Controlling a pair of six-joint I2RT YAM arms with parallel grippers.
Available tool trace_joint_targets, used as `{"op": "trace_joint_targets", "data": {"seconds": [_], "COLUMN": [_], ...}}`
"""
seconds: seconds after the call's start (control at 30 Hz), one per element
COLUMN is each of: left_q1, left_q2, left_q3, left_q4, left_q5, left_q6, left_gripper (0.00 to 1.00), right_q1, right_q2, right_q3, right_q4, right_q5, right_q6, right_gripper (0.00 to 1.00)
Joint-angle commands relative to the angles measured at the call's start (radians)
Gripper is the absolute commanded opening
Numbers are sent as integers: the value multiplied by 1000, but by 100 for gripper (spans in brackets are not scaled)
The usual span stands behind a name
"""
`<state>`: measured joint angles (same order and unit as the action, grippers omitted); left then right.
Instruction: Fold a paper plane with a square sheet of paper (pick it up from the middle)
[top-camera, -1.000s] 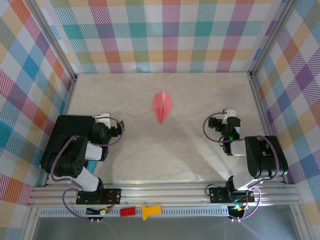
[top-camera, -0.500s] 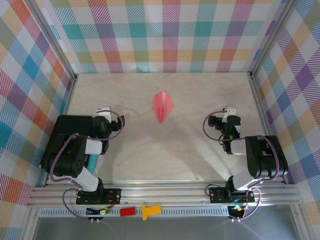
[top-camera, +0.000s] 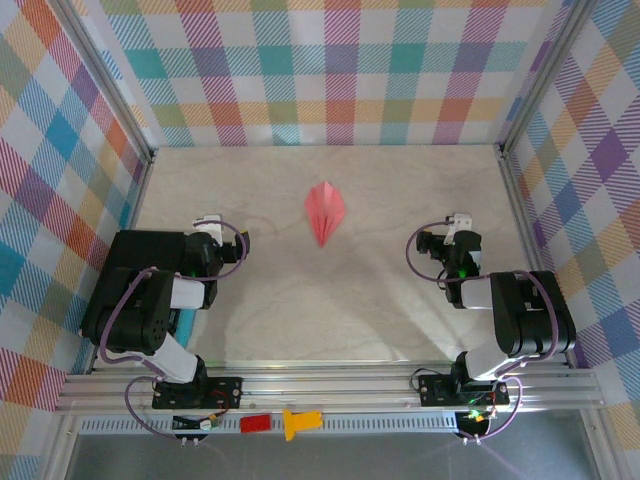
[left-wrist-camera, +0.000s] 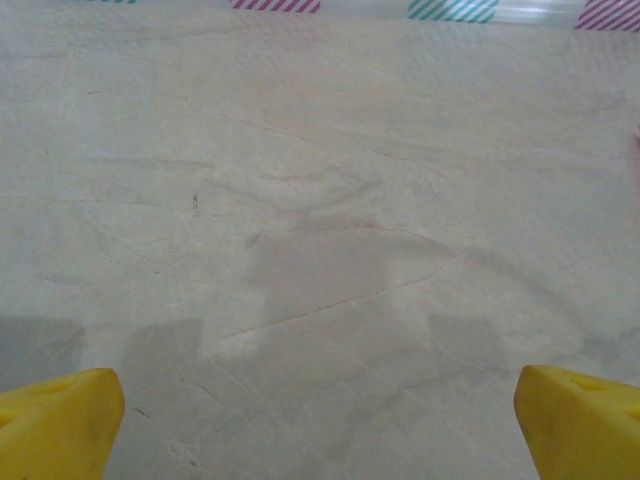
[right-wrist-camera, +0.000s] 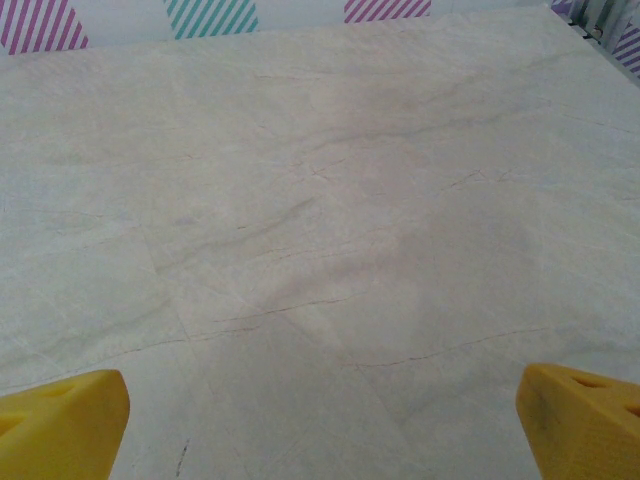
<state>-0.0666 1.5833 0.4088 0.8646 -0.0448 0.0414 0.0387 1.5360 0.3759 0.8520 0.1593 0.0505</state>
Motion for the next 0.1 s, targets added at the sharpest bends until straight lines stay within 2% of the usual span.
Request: {"op": "trace_joint_targets", "data": {"seconds": [0.0, 0.07], "left_q1": [13, 12], "left_q2": [7, 6], "left_q3": [9, 5], "left_q4": [-1, 4], "left_q5": [8, 18], "left_q6": [-4, -1], "left_gripper": [100, 100], "right_q1": [-4, -4], "right_q2": [3, 0], "right_q3": [18, 10], "right_q4": [15, 26], "right_q5": [-9, -15], "right_q6": [-8, -11], "right_gripper": [99, 99]}}
